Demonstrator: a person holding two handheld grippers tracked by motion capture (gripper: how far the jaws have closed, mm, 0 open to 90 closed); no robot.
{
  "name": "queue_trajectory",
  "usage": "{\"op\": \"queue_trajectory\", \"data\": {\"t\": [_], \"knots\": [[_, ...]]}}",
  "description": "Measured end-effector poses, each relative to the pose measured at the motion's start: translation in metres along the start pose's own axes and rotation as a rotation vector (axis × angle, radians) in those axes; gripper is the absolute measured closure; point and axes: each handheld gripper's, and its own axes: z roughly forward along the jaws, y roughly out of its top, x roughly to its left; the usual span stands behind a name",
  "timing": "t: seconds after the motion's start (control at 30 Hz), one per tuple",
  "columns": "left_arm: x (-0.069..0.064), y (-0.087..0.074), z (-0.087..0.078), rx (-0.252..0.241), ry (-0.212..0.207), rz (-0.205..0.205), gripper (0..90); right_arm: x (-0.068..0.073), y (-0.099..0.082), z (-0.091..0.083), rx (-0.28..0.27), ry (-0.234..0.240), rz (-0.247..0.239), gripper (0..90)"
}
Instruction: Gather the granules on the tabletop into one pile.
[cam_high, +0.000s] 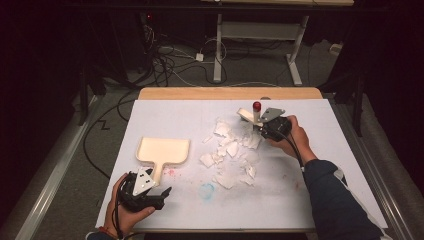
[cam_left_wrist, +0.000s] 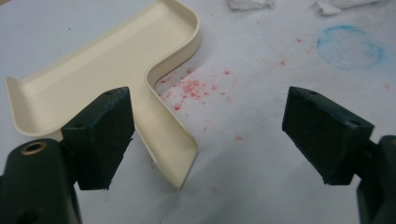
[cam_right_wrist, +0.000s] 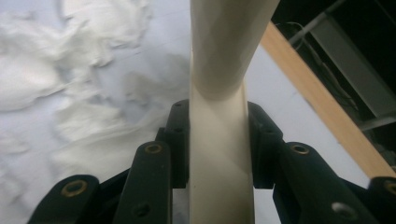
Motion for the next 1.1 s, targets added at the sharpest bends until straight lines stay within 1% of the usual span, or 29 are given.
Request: {"op": "queue_trajectory", "data": {"t": [0.07, 0.13, 0.17, 0.23, 0.37, 0.4, 0.47, 0.57, 0.63, 0.67, 0.7, 0.8, 0.93, 1.07, 1.1], "knots": [[0.0, 0.0, 0.0, 0.005, 0.002, -0.003, 16.3, 0.008, 0.0, -0.004, -0.01, 0.002, -0.033, 68.1], [-0.001, 0.0, 0.001, 0.01, 0.0, 0.0, 16.3, 0.014, -0.002, -0.009, -0.043, 0.046, -0.024, 68.1], [-0.002, 0.0, 0.001, 0.011, 0.004, 0.001, 16.3, 0.017, -0.003, -0.011, -0.057, 0.057, -0.031, 68.0], [-0.002, 0.0, 0.001, 0.011, 0.005, 0.002, 16.3, 0.024, -0.004, -0.016, -0.058, 0.069, -0.048, 68.0], [-0.003, 0.0, 0.002, 0.017, 0.006, 0.003, 16.3, 0.038, -0.008, -0.023, -0.081, 0.101, -0.078, 67.8], [-0.003, 0.0, 0.002, 0.019, 0.007, 0.004, 16.3, 0.041, -0.01, -0.025, -0.083, 0.104, -0.098, 67.8], [-0.004, 0.0, 0.003, 0.02, 0.002, 0.005, 16.3, 0.047, -0.012, -0.03, -0.092, 0.117, -0.116, 67.7], [-0.005, -0.001, 0.003, 0.025, 0.004, 0.006, 16.3, 0.055, -0.017, -0.04, -0.111, 0.136, -0.112, 67.8], [-0.005, -0.001, 0.003, 0.023, 0.001, 0.005, 16.3, 0.058, -0.02, -0.045, -0.119, 0.151, -0.115, 67.8], [-0.005, -0.001, 0.002, 0.024, 0.003, 0.006, 16.3, 0.059, -0.02, -0.048, -0.124, 0.156, -0.125, 67.8], [-0.005, -0.001, 0.002, 0.022, 0.003, 0.007, 16.3, 0.06, -0.021, -0.051, -0.129, 0.164, -0.119, 67.8], [-0.005, -0.001, 0.001, 0.017, 0.004, 0.006, 16.3, 0.063, -0.023, -0.057, -0.133, 0.181, -0.129, 67.9], [-0.005, -0.001, 0.001, 0.013, 0.0, 0.011, 16.3, 0.062, -0.023, -0.062, -0.14, 0.171, -0.134, 68.0], [-0.003, 0.0, -0.002, -0.014, 0.0, 0.0, 16.3, 0.057, -0.02, -0.067, -0.151, 0.142, -0.111, 68.2], [-0.003, -0.001, -0.003, -0.025, -0.003, -0.012, 16.3, 0.055, -0.02, -0.068, -0.156, 0.137, -0.102, 68.2]]}}
